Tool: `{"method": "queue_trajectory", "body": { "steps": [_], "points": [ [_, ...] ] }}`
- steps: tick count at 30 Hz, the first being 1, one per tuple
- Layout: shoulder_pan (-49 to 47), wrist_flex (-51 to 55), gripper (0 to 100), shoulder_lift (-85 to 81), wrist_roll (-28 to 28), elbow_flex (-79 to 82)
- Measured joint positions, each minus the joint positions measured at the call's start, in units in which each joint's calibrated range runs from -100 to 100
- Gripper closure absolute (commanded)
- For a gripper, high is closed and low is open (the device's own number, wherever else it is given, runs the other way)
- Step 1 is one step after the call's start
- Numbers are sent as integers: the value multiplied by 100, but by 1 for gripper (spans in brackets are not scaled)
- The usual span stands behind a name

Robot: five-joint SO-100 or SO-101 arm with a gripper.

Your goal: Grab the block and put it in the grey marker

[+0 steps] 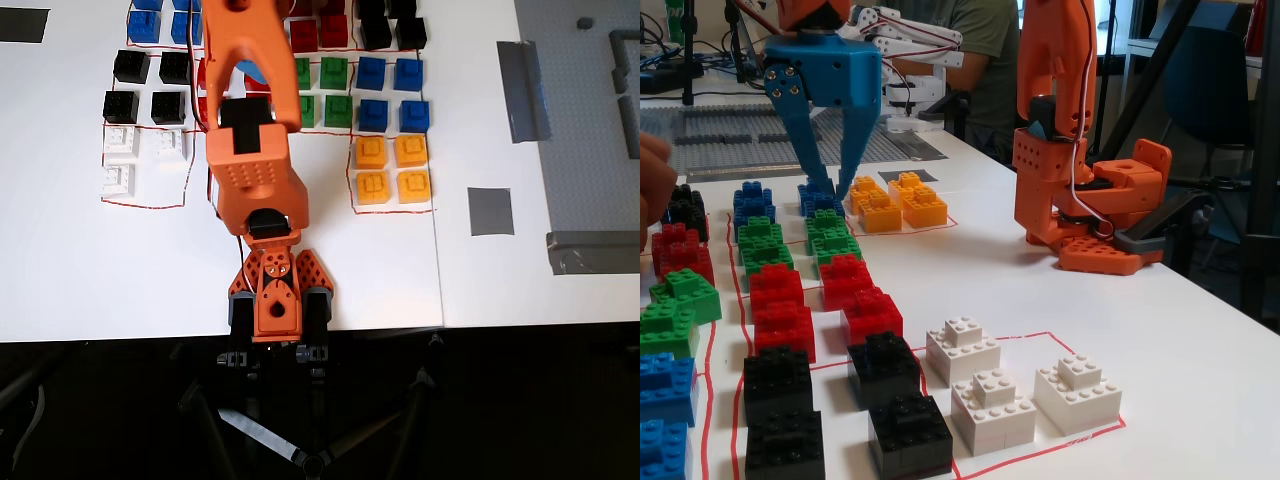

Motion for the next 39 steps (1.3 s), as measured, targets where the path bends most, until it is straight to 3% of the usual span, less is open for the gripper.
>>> {"method": "queue_trajectory", "body": {
  "steps": [39],
  "points": [
    [-212, 8, 99, -44, -93, 0]
  ]
}}
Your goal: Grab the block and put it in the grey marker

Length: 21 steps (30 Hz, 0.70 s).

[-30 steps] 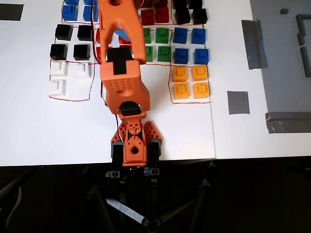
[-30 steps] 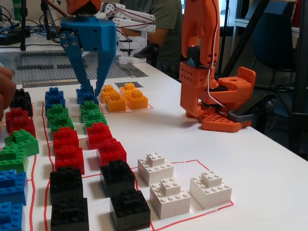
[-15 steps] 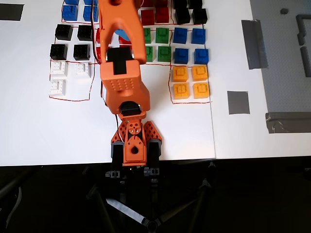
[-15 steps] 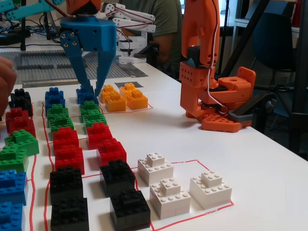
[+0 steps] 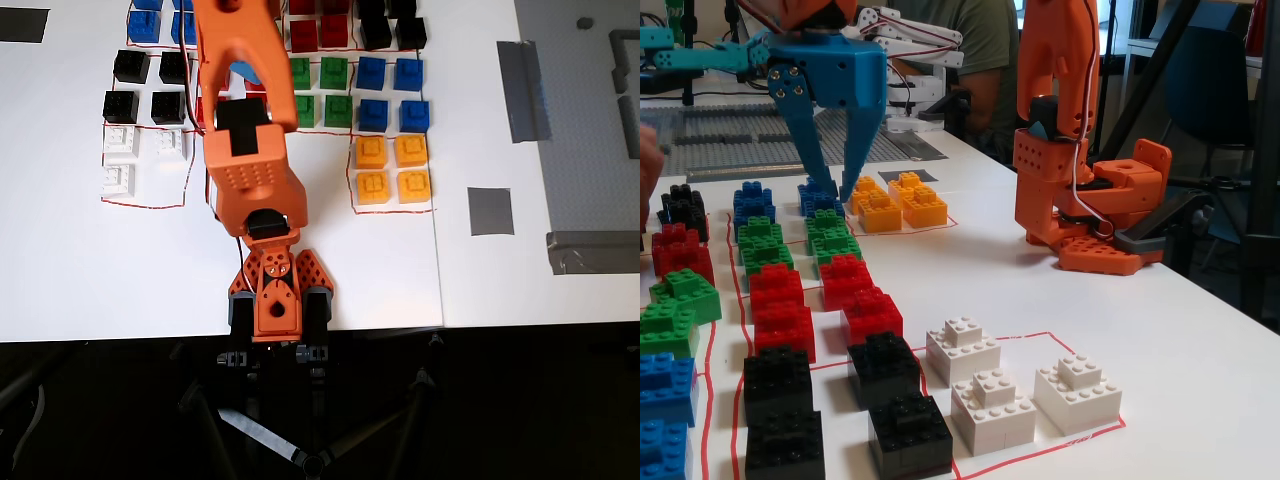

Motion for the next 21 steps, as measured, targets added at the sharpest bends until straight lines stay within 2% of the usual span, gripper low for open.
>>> {"method": "queue_trajectory", "body": {
  "steps": [7, 13, 16, 21],
  "points": [
    [9, 64, 99, 0, -264, -27],
    [9, 1049, 100, 0, -532, -540],
    [9, 1089, 100, 0, -537, -522],
    [-310, 1073, 100, -1167, -537, 135]
  ]
}}
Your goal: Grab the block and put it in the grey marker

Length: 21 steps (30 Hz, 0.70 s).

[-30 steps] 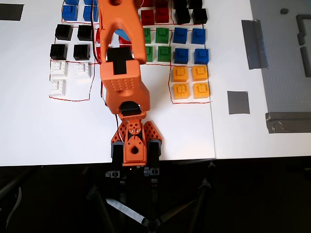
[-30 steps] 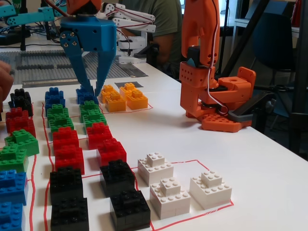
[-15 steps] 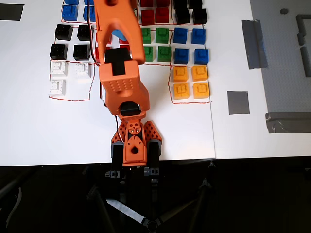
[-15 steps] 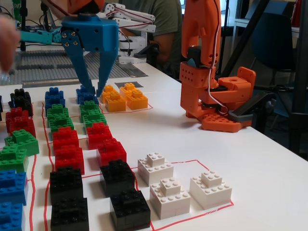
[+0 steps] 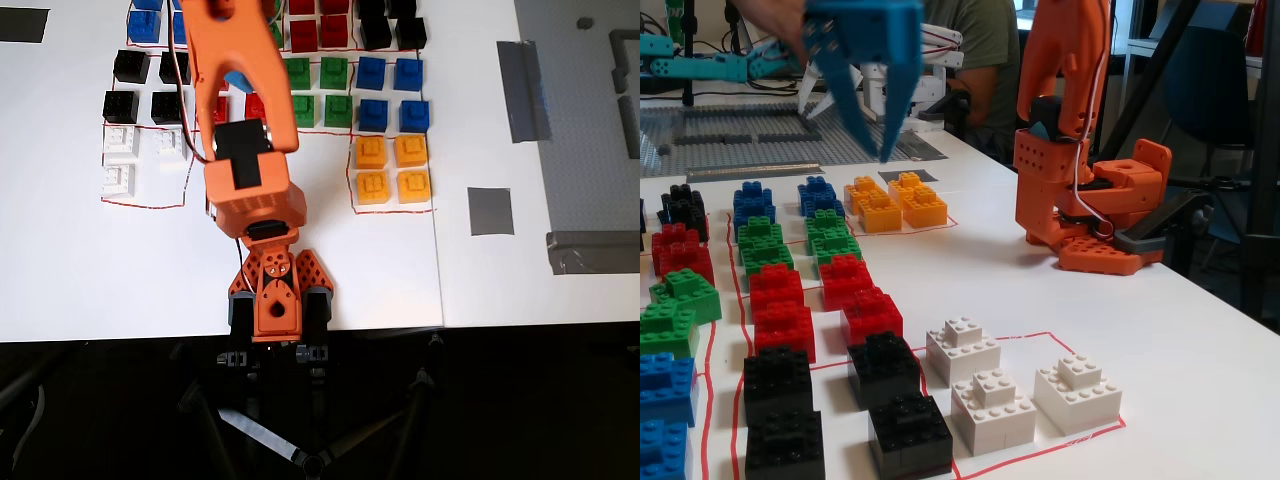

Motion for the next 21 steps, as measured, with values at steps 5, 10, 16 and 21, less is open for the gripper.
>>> {"method": "queue_trajectory", "body": {
  "steps": [5, 10, 16, 21],
  "points": [
    [-575, -256, 100, -1027, -274, 755],
    [-1353, -248, 100, -1027, -679, 890],
    [-2468, -264, 100, -1010, -1084, 890],
    [-3379, -416, 100, -966, -1294, 890]
  ]
}}
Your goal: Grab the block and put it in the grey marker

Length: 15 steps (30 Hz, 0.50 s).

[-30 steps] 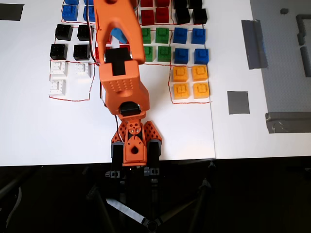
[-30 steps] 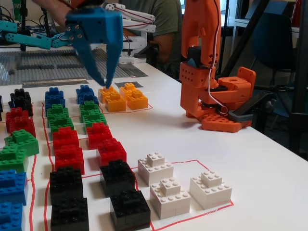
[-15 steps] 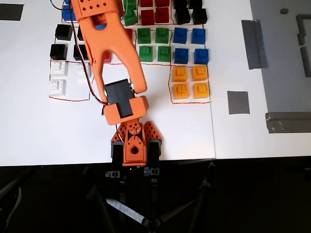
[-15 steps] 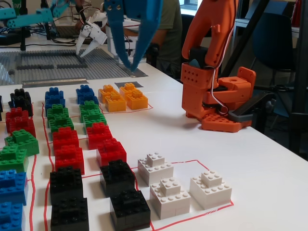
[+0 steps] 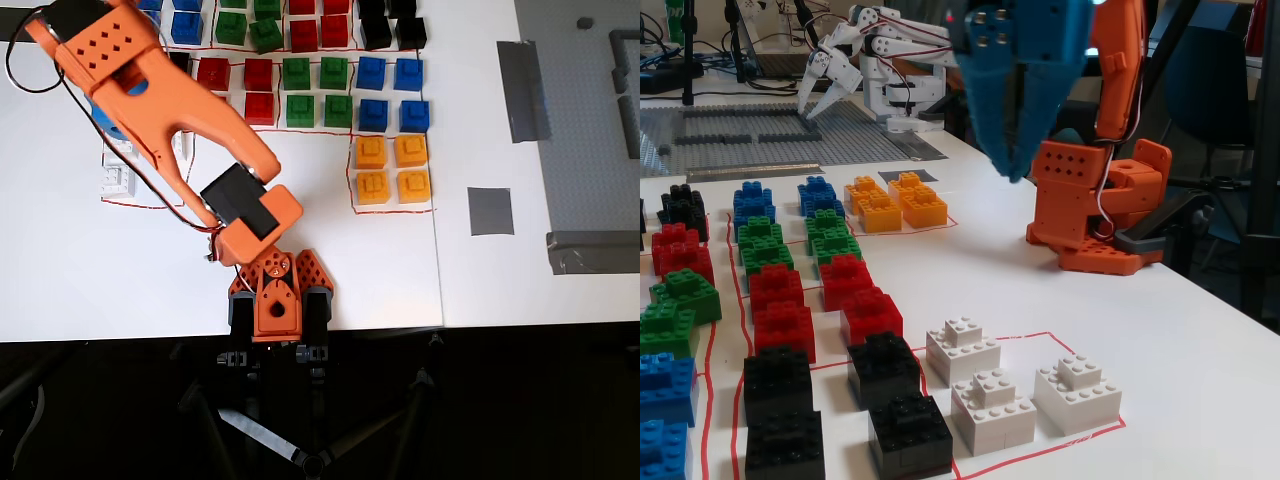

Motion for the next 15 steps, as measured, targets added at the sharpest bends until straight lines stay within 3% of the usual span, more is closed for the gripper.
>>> {"method": "queue_trajectory", "body": {
  "steps": [15],
  "points": [
    [-1398, -1658, 100, 148, -444, 1376]
  ]
}}
